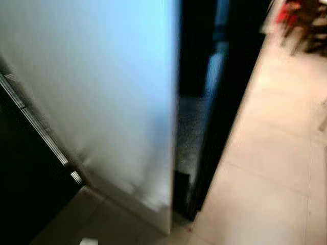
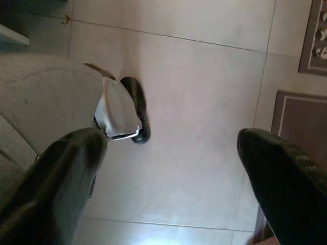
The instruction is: Restocking fridge
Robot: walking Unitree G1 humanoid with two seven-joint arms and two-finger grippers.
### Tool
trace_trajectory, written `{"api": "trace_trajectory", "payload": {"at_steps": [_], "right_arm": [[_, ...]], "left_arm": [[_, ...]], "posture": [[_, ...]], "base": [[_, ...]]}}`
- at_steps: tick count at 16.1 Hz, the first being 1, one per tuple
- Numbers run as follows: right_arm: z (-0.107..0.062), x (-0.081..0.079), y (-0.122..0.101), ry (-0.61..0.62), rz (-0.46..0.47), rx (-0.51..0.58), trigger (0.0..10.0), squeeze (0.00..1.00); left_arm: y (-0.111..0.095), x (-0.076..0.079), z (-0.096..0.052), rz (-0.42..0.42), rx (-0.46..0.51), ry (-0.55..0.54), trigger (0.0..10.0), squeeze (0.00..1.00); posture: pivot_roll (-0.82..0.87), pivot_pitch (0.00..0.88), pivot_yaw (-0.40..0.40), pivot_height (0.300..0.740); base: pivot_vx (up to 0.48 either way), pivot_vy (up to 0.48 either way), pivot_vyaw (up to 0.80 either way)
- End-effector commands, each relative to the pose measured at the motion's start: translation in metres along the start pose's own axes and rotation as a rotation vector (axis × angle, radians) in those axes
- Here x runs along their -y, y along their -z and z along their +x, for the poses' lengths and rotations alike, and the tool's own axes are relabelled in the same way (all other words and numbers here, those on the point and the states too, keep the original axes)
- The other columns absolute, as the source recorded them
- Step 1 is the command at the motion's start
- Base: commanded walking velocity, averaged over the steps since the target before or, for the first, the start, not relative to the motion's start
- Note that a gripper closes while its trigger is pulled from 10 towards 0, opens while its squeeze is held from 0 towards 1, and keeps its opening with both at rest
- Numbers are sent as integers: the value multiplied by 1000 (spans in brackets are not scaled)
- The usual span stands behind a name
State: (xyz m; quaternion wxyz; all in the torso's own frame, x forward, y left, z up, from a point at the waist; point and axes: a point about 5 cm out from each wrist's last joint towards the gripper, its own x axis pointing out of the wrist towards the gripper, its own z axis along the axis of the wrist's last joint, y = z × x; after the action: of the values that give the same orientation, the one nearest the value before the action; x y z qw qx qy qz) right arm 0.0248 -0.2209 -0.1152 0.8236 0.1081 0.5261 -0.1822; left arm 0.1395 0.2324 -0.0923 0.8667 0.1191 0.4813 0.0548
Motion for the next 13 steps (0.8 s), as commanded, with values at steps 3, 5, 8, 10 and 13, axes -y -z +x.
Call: {"api": "trace_trajectory", "payload": {"at_steps": [3,5,8,10,13], "right_arm": [[2,-11,-3,-25,22,15,10000,0],[2,-10,-3,-23,26,18,10000,0],[2,-10,-5,-7,41,39,10000,0],[1,-8,-7,30,62,79,10000,0],[0,-5,-10,100,87,129,10000,0]], "left_arm": [[13,-4,-3,4,-39,-9,10000,0],[13,-4,-3,-1,-36,-9,10000,0],[12,-3,-3,11,-28,1,10000,0],[11,-3,-3,15,-27,3,10000,0],[11,-3,-3,19,-28,1,10000,0]], "posture": [[84,31,31,740],[83,31,30,740],[78,29,31,740],[78,28,30,740],[74,27,31,740]], "base": [[0,256,0],[0,255,0],[0,0,0],[0,0,0],[0,0,0]]}}
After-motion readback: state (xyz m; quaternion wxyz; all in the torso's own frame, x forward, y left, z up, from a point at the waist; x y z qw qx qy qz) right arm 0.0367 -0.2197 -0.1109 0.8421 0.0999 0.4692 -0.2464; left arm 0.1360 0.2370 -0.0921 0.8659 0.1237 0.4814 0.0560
